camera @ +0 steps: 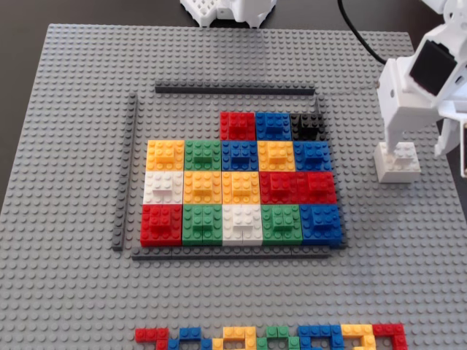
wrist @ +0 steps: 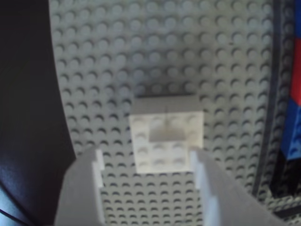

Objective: Grab the cube and place it into the grid

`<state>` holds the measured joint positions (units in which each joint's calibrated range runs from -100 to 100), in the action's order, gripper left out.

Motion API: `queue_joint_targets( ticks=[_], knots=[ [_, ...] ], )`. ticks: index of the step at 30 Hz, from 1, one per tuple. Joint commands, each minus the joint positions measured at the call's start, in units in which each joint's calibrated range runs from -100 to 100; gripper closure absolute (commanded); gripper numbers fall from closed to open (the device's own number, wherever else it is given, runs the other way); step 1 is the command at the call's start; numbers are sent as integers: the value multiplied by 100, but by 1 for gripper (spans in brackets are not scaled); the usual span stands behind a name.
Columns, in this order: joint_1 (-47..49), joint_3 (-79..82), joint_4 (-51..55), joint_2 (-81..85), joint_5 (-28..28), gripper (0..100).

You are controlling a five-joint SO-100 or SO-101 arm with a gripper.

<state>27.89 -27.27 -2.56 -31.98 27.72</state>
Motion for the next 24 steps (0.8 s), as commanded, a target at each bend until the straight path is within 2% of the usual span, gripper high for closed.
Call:
queue_joint_targets(
  ticks=[1, 24],
  knots=[
    [-15, -295, -32, 145, -54, 78],
    [-111, -77, -46, 102, 63, 93]
  ],
)
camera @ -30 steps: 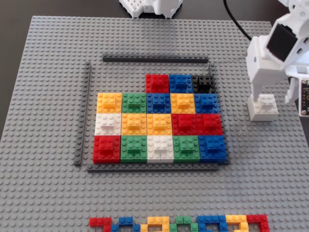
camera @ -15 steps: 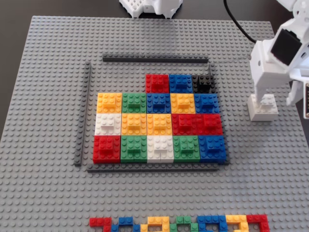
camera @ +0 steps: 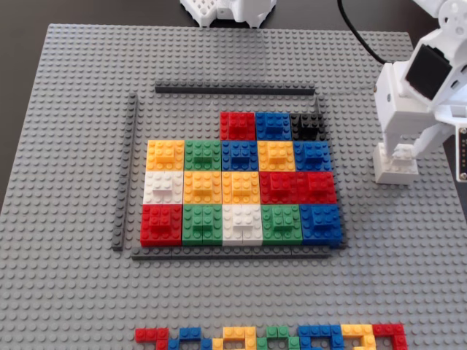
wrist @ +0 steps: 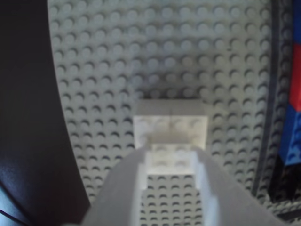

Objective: Grab the cube and place it into the grid

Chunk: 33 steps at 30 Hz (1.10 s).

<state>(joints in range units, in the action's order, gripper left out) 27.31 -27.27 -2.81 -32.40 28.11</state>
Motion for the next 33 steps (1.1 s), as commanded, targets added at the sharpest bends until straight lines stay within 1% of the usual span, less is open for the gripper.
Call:
queue_joint_targets(
  ticks=[1, 6, 17, 25, 33],
  knots=[
    [-60, -68, -17, 145, 24, 93],
    [-60, -41, -12, 170, 24, 96],
    [-60, 22, 37, 566, 59, 96],
    [-1, 22, 305, 1443, 156, 97],
    [43, 31, 725, 2587, 435, 98]
  ],
)
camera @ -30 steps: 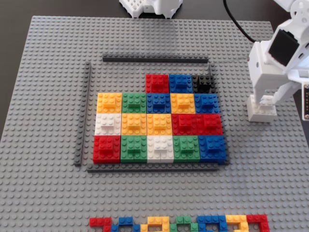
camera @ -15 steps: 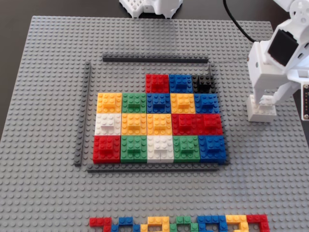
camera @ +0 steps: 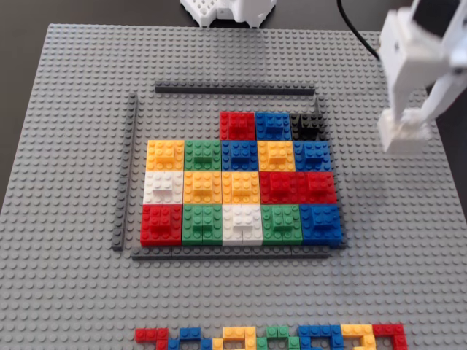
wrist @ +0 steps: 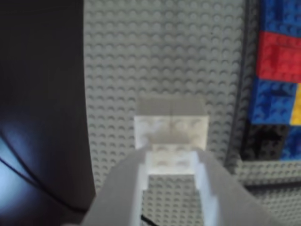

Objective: Grab the cube and place it into the grid

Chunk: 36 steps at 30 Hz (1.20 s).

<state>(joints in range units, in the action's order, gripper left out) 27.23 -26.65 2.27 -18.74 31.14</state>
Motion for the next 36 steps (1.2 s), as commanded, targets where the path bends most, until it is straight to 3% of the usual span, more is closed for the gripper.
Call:
queue_joint_targets(
  ticks=[1, 15, 36],
  knots=[
    [50, -58, 291, 1350, 161, 98],
    [-605, 1818, 418, 3517, 703, 98],
    [-2992, 3984, 51, 4746, 2042, 98]
  ],
)
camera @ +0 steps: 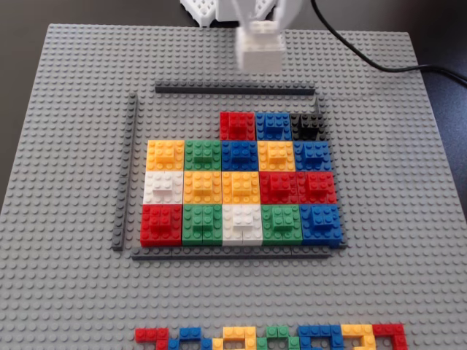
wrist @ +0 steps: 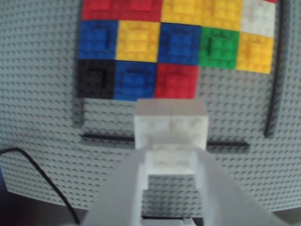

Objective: Grab the cube and place it into the grid

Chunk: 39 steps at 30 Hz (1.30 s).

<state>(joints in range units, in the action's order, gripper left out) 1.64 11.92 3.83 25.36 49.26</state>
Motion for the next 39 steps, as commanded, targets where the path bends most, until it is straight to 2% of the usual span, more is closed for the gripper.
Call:
queue_joint_targets(
  ticks=[1, 12, 39],
  knots=[
    [-543, 227, -134, 353, 293, 98],
    [-1243, 1396, -677, 207, 713, 98],
    [-1229, 1948, -1414, -1177, 635, 98]
  ],
)
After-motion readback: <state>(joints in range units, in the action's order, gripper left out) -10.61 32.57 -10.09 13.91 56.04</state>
